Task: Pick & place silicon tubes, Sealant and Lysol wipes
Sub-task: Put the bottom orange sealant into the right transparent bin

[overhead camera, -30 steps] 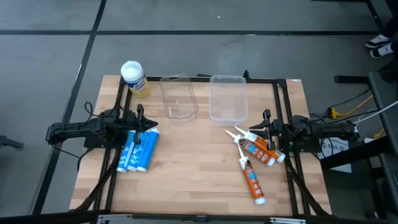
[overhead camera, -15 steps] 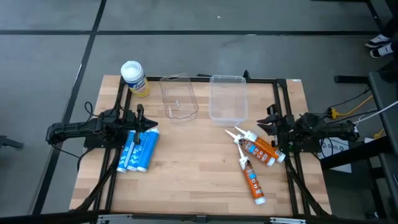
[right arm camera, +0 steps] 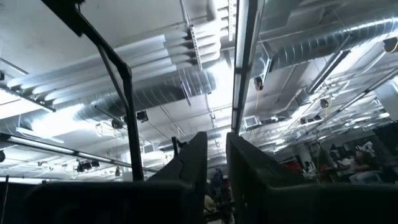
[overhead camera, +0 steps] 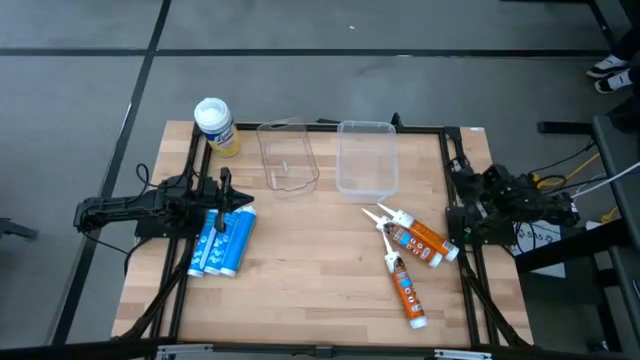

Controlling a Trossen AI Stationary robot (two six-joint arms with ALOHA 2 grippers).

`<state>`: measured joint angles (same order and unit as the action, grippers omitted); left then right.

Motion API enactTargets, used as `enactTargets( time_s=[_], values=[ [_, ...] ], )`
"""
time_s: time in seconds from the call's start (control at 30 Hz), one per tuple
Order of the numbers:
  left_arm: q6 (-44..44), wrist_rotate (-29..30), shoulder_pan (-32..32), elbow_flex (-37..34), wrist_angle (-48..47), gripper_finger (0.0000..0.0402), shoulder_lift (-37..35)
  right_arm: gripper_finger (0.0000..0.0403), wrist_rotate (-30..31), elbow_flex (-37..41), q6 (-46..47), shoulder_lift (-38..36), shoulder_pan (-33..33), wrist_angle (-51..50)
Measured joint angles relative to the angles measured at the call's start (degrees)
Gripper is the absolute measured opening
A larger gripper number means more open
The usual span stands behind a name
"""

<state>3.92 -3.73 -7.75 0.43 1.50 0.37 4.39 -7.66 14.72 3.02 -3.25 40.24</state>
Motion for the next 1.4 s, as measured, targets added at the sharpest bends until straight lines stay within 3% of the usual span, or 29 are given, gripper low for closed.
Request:
enactTargets(
  time_s=[0.67, 0.9, 1.4],
  values=[
    [-0.1, 0.0, 0.0, 0.0, 0.0, 0.0014, 0.0, 0.0062, -1.9, -25.6, 0.7, 23.9, 0.0, -4.0],
    [-0.1, 0.0, 0.0, 0.0, 0.0, 0.0013, 0.0, 0.0062, -8.2, -35.4, 4.4, 32.7, 0.0, -13.8],
    [-0.2, 0.0, 0.0, 0.0, 0.0, 0.0012, 0.0, 0.0062, -8.6, -51.7, 6.3, 46.0, 0.0, -42.8]
  ],
)
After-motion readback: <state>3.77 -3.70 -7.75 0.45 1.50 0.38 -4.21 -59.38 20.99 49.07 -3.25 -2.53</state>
